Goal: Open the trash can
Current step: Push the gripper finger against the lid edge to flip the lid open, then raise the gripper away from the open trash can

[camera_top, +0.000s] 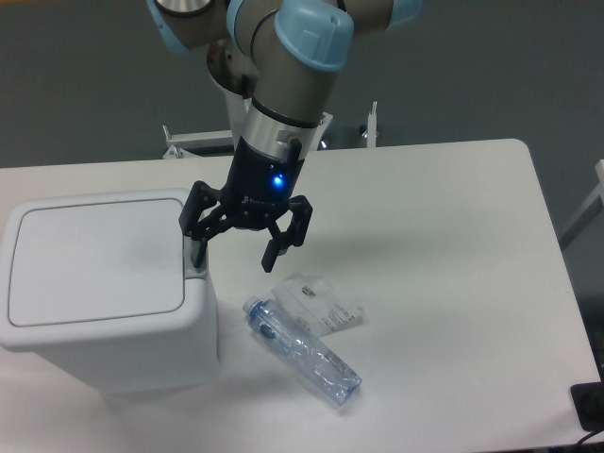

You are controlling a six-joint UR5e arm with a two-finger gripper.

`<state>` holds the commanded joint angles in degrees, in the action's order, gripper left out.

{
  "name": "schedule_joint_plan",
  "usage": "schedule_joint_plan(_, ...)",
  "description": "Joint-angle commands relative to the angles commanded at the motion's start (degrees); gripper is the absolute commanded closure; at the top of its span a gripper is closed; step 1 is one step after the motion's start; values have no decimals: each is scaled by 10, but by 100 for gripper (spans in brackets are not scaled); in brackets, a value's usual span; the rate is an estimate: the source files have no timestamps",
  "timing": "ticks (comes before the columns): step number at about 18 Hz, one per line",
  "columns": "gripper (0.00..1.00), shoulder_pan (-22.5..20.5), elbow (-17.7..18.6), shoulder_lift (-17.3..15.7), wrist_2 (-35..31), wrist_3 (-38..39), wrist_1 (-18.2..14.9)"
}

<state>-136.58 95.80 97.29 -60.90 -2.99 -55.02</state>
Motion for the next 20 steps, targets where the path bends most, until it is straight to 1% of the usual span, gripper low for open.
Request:
schedule_joint_plan(5,0,0,-3,0,0,2,1)
schedule_joint_plan(6,0,0,-10,0,1,9,7)
schedule_joint_plan(7,0,-2,-17,-1,3,12,23)
schedule_joint_plan(8,0,-6,-23,-2,4,18,30)
schedule_joint_plan(10,0,-18,-40,-6,13,30,35)
schedule_joint_plan(13,0,-52,-63,-9,6,23,36)
schedule_joint_plan(15,0,-76,-77,-9,-14,21,42)
schedule_joint_plan(16,0,-99,-83,-9,-25,13,47)
schedule_joint_plan(18,0,-132,-92,-3,-40,-32,50)
schedule_joint_plan(20,0,-154,-93,-2,-89,-88,46)
